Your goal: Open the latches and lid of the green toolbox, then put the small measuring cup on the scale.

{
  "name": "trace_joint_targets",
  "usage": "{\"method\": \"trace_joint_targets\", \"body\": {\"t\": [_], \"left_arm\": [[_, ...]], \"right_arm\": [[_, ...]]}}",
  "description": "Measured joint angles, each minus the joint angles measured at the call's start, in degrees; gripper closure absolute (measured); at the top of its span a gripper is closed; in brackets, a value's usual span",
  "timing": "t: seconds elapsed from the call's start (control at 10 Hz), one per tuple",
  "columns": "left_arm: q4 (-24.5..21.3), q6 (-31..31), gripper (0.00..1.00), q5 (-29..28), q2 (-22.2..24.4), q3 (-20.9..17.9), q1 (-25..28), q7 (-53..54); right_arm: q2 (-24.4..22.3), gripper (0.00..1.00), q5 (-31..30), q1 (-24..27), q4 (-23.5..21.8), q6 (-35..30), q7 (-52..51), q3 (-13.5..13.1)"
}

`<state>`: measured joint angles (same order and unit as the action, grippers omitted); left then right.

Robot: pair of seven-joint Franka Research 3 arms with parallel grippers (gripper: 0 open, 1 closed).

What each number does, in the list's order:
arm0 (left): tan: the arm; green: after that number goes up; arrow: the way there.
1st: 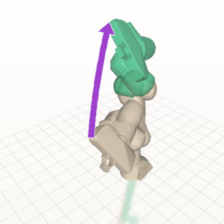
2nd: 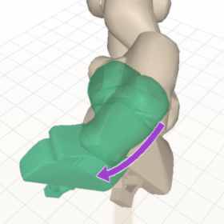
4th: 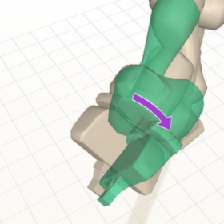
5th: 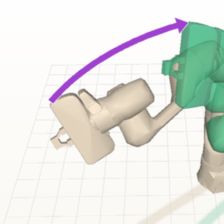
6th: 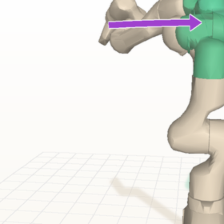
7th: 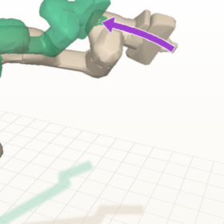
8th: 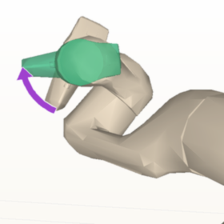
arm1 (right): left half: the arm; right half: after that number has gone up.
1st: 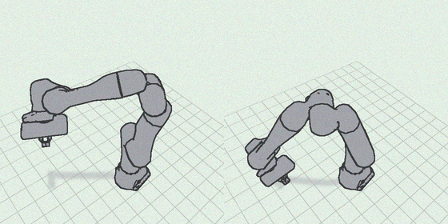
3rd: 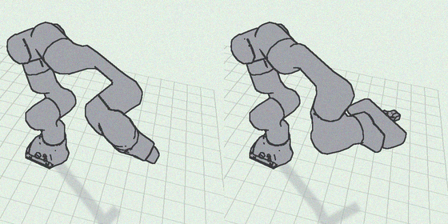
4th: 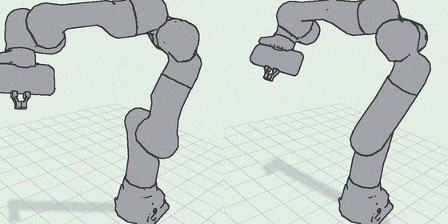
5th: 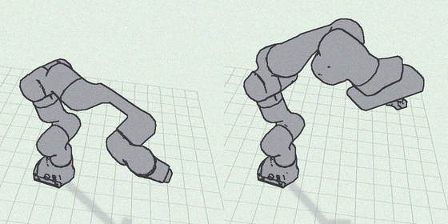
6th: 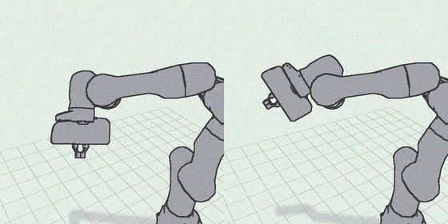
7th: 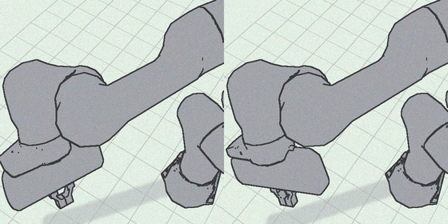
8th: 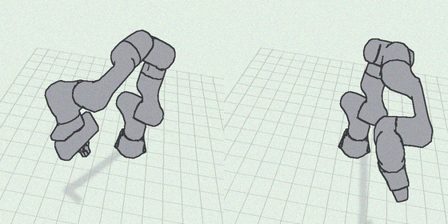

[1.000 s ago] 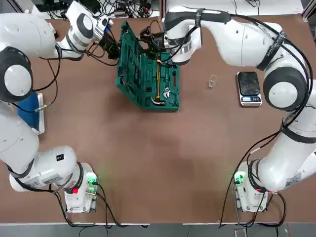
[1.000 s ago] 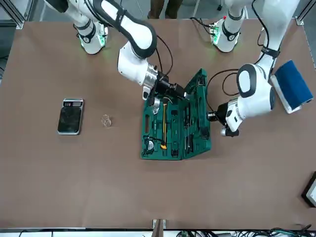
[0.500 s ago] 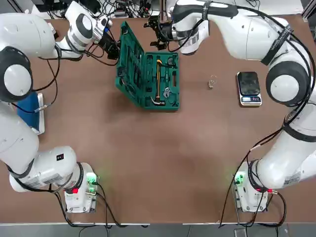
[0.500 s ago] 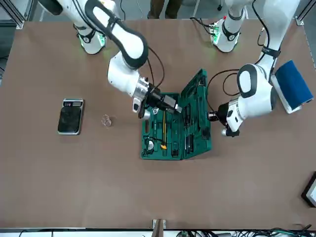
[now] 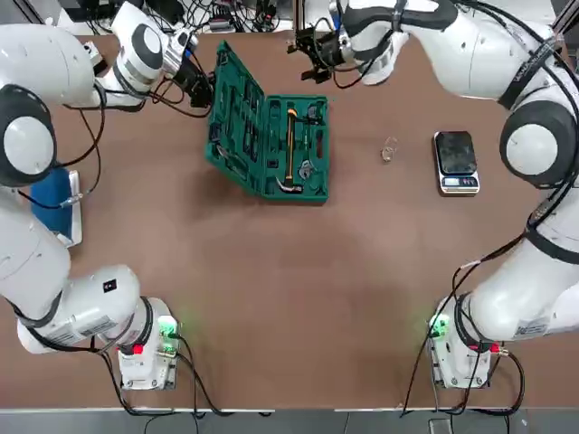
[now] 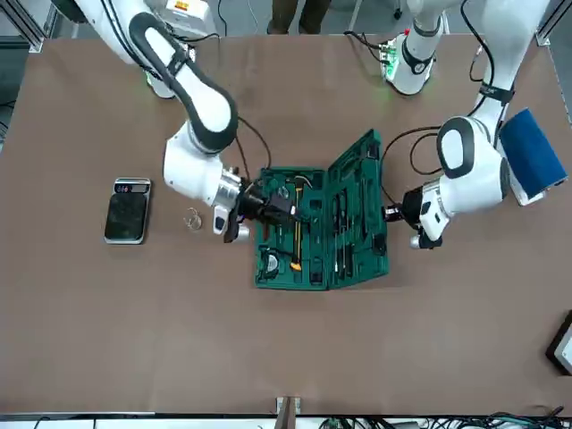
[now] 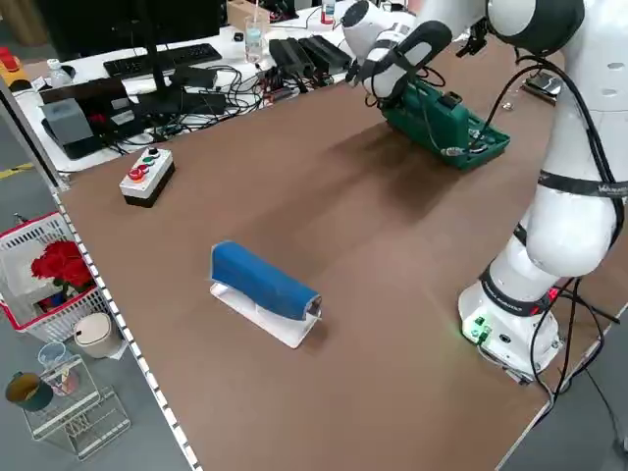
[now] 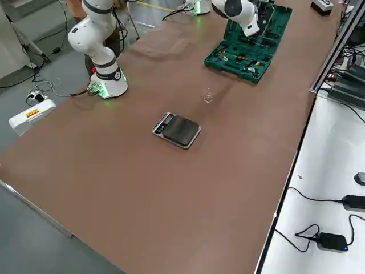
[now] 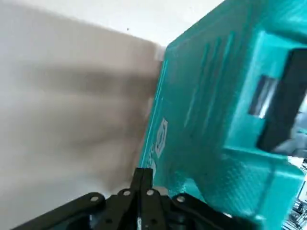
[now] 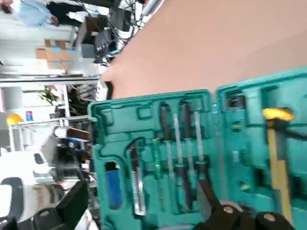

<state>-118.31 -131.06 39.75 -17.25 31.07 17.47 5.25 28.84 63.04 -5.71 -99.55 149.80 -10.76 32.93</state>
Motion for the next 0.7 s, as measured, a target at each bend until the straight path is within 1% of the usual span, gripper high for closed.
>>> {"method": "trace_joint_targets", "body": {"t": [0.2, 0.3, 0.5, 0.7], "left_arm": [[0.0, 0.0, 0.99, 0.0, 0.1, 0.0, 0.1, 0.0], [0.0, 0.0, 0.99, 0.0, 0.1, 0.0, 0.1, 0.0], [-0.5, 0.0, 0.99, 0.0, 0.2, -0.1, 1.2, -0.3], [-1.0, 0.0, 0.99, 0.0, 0.3, -0.1, 2.9, -0.2]], "right_arm": [[-5.0, 0.0, -6.3, 0.1, -2.9, -8.5, 0.9, -6.5], [-7.8, 0.0, -11.9, 0.2, -3.7, -13.4, 3.9, -9.9], [-13.1, 0.0, -23.9, 0.4, -3.8, -24.2, 12.1, -16.1], [-18.3, 0.0, -31.8, 0.7, -3.8, -33.2, 14.4, -22.3]]}}
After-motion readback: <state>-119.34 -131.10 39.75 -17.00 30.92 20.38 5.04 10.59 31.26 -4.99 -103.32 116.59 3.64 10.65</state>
